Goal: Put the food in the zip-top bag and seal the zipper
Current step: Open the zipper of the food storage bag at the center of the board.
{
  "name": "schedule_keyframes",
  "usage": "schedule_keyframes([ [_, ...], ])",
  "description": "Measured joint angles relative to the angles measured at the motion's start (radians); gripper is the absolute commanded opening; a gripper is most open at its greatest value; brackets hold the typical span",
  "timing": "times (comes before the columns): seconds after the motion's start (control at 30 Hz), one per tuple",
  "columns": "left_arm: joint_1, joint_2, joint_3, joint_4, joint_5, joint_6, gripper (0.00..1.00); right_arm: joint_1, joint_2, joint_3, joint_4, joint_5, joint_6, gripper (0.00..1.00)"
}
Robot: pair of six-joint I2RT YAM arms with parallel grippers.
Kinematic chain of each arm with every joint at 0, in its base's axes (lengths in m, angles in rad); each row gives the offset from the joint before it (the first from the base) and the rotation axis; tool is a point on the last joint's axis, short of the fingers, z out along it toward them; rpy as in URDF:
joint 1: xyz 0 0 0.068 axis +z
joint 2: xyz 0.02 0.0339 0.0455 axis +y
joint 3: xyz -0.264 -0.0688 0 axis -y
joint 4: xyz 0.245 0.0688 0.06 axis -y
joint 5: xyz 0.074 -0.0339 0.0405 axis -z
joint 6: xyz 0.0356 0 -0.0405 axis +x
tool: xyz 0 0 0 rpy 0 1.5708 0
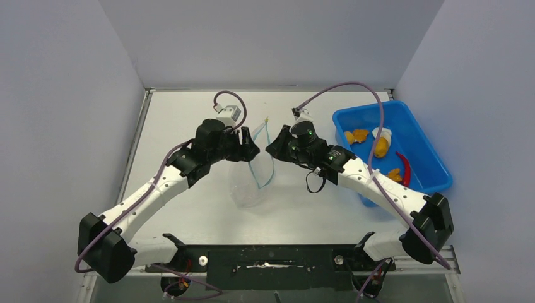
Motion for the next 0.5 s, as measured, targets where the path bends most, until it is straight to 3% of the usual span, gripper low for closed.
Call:
schedule_keyframes([
  [0.13,0.0,0.01,0.0,-0.043,-0.021,0.0,0.48,0.0,-0.014,-0.002,0.0,0.013,0.0,0.0],
  [0.23,0.0,0.004,0.0,-0.052,-0.04,0.003,0.19,0.0,-0.036,-0.018,0.008,0.025,0.0,0.0],
  [0.3,0.0,-0.006,0.0,-0.056,-0.053,0.005,0.08,0.0,-0.047,-0.029,0.009,0.029,0.0,0.0],
  [0.4,0.0,-0.032,0.0,-0.056,-0.078,0.013,0.0,-0.005,-0.063,-0.048,0.01,0.045,-0.001,0.0],
  [0.5,0.0,-0.068,0.0,-0.056,-0.111,0.025,0.0,-0.034,-0.093,-0.079,-0.001,0.043,-0.004,0.0],
])
